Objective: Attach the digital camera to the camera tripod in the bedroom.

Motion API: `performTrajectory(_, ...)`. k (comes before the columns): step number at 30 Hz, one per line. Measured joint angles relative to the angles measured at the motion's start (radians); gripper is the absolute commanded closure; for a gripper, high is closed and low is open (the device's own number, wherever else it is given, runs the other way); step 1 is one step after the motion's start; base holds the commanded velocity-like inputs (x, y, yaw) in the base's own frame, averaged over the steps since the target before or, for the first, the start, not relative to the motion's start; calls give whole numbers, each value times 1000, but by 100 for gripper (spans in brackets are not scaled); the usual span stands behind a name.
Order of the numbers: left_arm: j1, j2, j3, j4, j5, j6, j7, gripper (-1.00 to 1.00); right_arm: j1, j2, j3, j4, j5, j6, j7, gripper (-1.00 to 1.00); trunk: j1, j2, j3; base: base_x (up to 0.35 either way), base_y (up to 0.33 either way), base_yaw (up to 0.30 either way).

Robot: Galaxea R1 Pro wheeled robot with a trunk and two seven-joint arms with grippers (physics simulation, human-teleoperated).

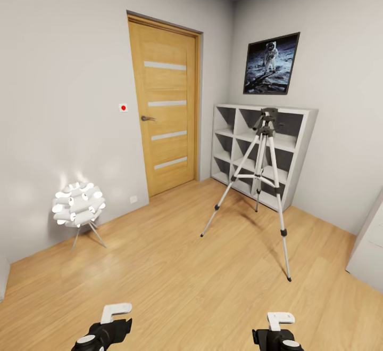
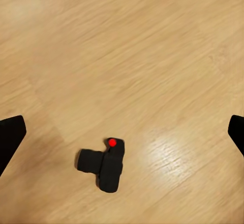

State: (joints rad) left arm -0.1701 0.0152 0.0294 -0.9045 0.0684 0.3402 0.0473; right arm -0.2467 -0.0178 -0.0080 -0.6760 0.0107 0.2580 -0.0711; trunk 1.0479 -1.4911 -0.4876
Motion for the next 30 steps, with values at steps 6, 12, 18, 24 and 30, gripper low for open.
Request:
performTrajectory(6, 0, 3, 3, -2, 1, 45, -2, -100, 0, 0, 1, -4, 2, 0, -3, -100, 23, -42, -19, 0, 0, 0)
performTrajectory(12, 0, 6, 0, -1, 1, 53, -3, -100, 0, 1, 2, -8, 2, -1, -3, -100, 46, -84, -38, 0, 0, 0)
performTrajectory(18, -1, 11, 0, 19, 3, 41, -5, -100, 0, 2, 6, -21, 3, -2, -2, -100, 69, -126, -56, 0, 0, 0)
performTrajectory(24, -1, 10, -2, 25, 4, 39, -5, -100, 0, 5, 9, -32, 3, -2, -2, -100, 92, -168, -75, 0, 0, 0)
performTrajectory(30, -1, 9, -3, 30, 6, 38, -6, -100, 0, 8, 10, -35, 3, -2, -2, -100, 115, -210, -94, 0, 0, 0)
